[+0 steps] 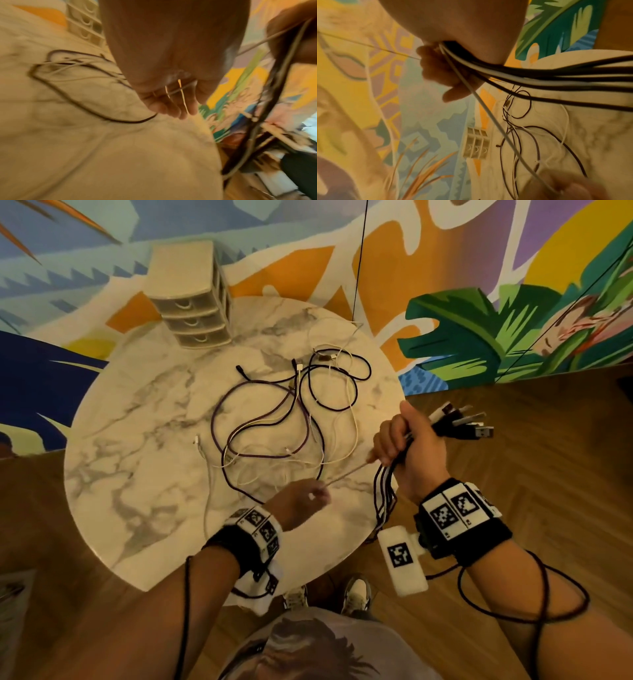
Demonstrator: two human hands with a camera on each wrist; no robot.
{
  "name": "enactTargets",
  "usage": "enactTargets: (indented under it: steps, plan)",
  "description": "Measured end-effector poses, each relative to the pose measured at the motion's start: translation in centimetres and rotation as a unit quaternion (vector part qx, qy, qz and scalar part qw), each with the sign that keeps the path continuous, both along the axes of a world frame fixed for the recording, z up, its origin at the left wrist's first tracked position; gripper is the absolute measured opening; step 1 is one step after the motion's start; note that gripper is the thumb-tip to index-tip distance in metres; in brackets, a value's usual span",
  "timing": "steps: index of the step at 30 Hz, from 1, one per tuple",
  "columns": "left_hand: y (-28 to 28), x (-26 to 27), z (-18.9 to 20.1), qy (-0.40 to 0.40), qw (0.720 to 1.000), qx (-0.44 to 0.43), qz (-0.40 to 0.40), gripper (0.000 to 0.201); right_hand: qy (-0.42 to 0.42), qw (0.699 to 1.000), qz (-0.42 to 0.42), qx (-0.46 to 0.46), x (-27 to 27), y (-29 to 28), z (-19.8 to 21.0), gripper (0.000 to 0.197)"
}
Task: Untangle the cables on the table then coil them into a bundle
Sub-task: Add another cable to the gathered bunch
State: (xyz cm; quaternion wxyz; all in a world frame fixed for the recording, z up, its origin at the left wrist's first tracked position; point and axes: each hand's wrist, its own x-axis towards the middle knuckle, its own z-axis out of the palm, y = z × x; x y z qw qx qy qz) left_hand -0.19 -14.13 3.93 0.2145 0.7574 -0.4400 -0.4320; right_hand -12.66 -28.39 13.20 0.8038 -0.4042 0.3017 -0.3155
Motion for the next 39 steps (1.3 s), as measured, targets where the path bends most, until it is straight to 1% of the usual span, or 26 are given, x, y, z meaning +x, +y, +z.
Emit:
enactTargets:
  steps: [2,4,5,7,9,10,11,13,14,15,16,17,19,21,22,23,24,26,28,30,31,34,35,36,38,39]
  plan:
    - [1.5,1.8,-1.3,-0.034,0.997,-0.014,0.062,0.011,-0.012,0.999,-0.02,0.025,-0.5,-0.8,0.0,0.063]
    - [2.2,4.0,-1.0,-0.037,0.99,-0.042,0.127,0.018,-0.023,0.997,-0.059,0.04,-0.9,-1.8,-0.2,0.062]
    - [2.1,5.0,-0.3,-0.044,0.986,-0.055,0.152,0.021,-0.022,0.995,-0.081,0.045,-1.1,-2.3,-0.3,0.061]
    - [0.9,6.8,1.9,-0.09,0.973,-0.096,0.189,0.02,-0.015,0.992,-0.118,0.037,-1.2,-2.9,-0.5,0.059]
    - [-1.1,7.7,4.8,-0.149,0.953,-0.153,0.216,0.02,0.005,0.991,-0.135,-0.006,-0.9,-2.8,0.0,0.059]
    - [-2.0,7.8,6.3,-0.176,0.944,-0.168,0.224,0.021,0.019,0.991,-0.13,-0.031,-0.6,-2.5,0.4,0.058]
    - [-2.9,7.7,7.7,-0.212,0.937,-0.175,0.217,0.023,0.039,0.991,-0.116,-0.052,-0.3,-2.0,1.0,0.057]
    - [-4.3,6.5,10.1,-0.303,0.927,-0.161,0.15,0.027,0.095,0.991,-0.045,-0.086,0.3,-1.1,2.1,0.054]
    - [-4.9,5.5,11.0,-0.347,0.92,-0.15,0.102,0.028,0.147,0.98,0.017,-0.132,0.7,-0.7,2.3,0.055]
    - [-5.3,4.4,11.7,-0.384,0.911,-0.141,0.056,0.028,0.196,0.959,0.086,-0.185,1.1,-0.3,2.4,0.056]
    - [-5.5,3.3,12.0,-0.407,0.903,-0.137,0.023,0.027,0.234,0.936,0.136,-0.225,1.5,0.1,2.3,0.056]
    - [-5.6,2.2,12.2,-0.419,0.898,-0.137,0.006,0.026,0.261,0.922,0.155,-0.24,1.9,0.4,2.2,0.053]
    - [-5.4,0.5,12.2,-0.431,0.887,-0.164,-0.01,0.023,0.294,0.911,0.147,-0.25,2.2,0.7,1.7,0.047]
    - [-5.0,-0.3,11.4,-0.415,0.886,-0.206,-0.009,0.02,0.309,0.906,0.132,-0.256,2.2,0.7,1.2,0.047]
    - [-4.9,-0.4,10.6,-0.389,0.894,-0.22,0.007,0.018,0.309,0.908,0.12,-0.257,2.1,0.7,0.8,0.046]
    - [-4.8,-0.3,9.6,-0.353,0.91,-0.216,0.038,0.016,0.307,0.912,0.102,-0.252,2.0,0.6,0.7,0.044]
    - [-4.6,-0.2,8.4,-0.309,0.927,-0.201,0.073,0.013,0.301,0.919,0.084,-0.241,1.9,0.5,0.6,0.041]
    - [-3.6,0.6,5.0,-0.234,0.954,-0.136,0.133,0.003,0.264,0.938,0.051,-0.218,1.8,0.4,1.0,0.038]
    - [-1.9,2.3,1.6,-0.189,0.966,-0.056,0.164,0.008,0.227,0.949,0.012,-0.217,1.4,-0.4,1.6,0.04]
    - [-0.2,5.0,-0.5,-0.2,0.964,0.003,0.175,0.011,0.196,0.958,-0.028,-0.205,0.8,-1.4,2.0,0.041]
    - [0.4,6.6,-0.8,-0.221,0.957,0.007,0.187,0.013,0.184,0.963,-0.041,-0.191,0.5,-1.9,2.1,0.042]
    - [1.1,9.7,-1.1,-0.28,0.929,-0.062,0.233,0.016,0.164,0.971,-0.064,-0.16,-0.2,-2.2,2.0,0.041]
    - [1.2,10.1,-1.5,-0.283,0.929,-0.063,0.231,0.019,0.157,0.973,-0.069,-0.154,-0.3,-2.0,1.8,0.04]
    - [1.4,10.2,-2.1,-0.275,0.938,-0.036,0.209,0.021,0.152,0.974,-0.073,-0.151,-0.4,-1.8,1.6,0.041]
    - [2.1,10.0,-3.8,-0.236,0.958,0.051,0.154,0.024,0.142,0.975,-0.078,-0.155,-0.5,-1.4,1.2,0.042]
    - [2.3,10.1,-4.1,-0.215,0.962,0.074,0.152,0.025,0.14,0.974,-0.082,-0.16,-0.5,-1.5,1.0,0.043]
